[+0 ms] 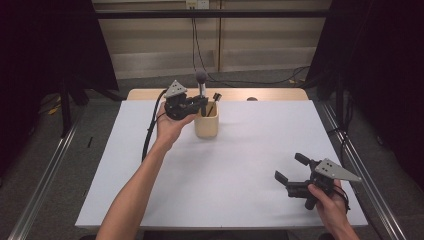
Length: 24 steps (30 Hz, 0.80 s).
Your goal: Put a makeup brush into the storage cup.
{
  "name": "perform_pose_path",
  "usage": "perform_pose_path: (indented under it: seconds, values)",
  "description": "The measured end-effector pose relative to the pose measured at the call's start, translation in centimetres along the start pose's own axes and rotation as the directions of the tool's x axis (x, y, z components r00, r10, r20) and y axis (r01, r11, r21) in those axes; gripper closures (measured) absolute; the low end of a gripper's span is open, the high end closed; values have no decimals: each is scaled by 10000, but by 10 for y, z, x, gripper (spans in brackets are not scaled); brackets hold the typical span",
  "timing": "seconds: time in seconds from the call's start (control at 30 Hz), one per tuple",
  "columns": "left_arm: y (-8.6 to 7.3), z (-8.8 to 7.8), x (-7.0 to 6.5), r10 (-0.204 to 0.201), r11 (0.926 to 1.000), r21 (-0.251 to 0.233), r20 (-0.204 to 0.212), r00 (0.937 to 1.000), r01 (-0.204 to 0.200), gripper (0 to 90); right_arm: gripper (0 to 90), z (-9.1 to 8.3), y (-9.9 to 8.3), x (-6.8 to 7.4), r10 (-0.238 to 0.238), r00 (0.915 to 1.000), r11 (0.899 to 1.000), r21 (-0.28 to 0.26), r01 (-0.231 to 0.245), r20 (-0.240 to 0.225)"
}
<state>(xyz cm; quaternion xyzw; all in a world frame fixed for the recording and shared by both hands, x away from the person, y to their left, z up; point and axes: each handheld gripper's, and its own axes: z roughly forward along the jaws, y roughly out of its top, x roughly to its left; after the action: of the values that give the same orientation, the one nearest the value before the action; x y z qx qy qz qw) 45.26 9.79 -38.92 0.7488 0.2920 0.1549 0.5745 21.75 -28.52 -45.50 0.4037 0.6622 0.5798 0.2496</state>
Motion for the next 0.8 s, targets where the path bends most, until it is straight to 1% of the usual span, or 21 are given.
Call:
perform_pose_path:
  seconds: [0.07, 0.17, 0.23, 0.3, 0.37, 0.53, 0.63, 0.7, 0.8]
  values:
    - [-3, 2, 2, -83, 9999, 67, -51, 10000, 84, 746, 0, 0, 0, 0, -1, 10000, 10000, -3, 1, 6]
    - [-7, 3, 4, -129, 9996, 259, -11, 9999, 129, 747, 0, 0, 0, -1, -5, 10000, 10000, -5, 5, 17]
    - [-9, 3, 3, -34, 9993, 366, 43, 10000, 33, 746, 0, 0, 0, -1, -4, 10000, 10000, 2, 4, 23]
    - [-11, 4, 4, 31, 9989, 468, -47, 10000, -28, 746, 0, 0, -1, -1, -4, 10000, 10000, 23, 4, 24]
    - [-12, 5, 6, -65, 9989, 455, -101, 9999, 69, 746, 0, 0, -1, -1, 23, 10000, 10000, 28, -23, 16]
    - [-17, 6, 6, -71, 9985, 538, -103, 9999, 77, 746, 0, 1, -1, 0, -49, 10000, 10000, 54, 49, -49]
    - [-20, 8, 5, -99, 9982, 589, -154, 9998, 108, 746, 0, 1, -1, 0, -2, 10000, 10000, 43, 2, -56]
    - [-21, 10, 3, -13, 9975, 710, -136, 9999, 23, 746, 0, 1, -1, 0, -8, 10000, 10000, 56, 8, -66]
    - [-22, 12, 2, 31, 9975, 700, -96, 9999, -24, 746, 0, 1, -1, 0, 36, 10000, 10000, 61, -35, -64]
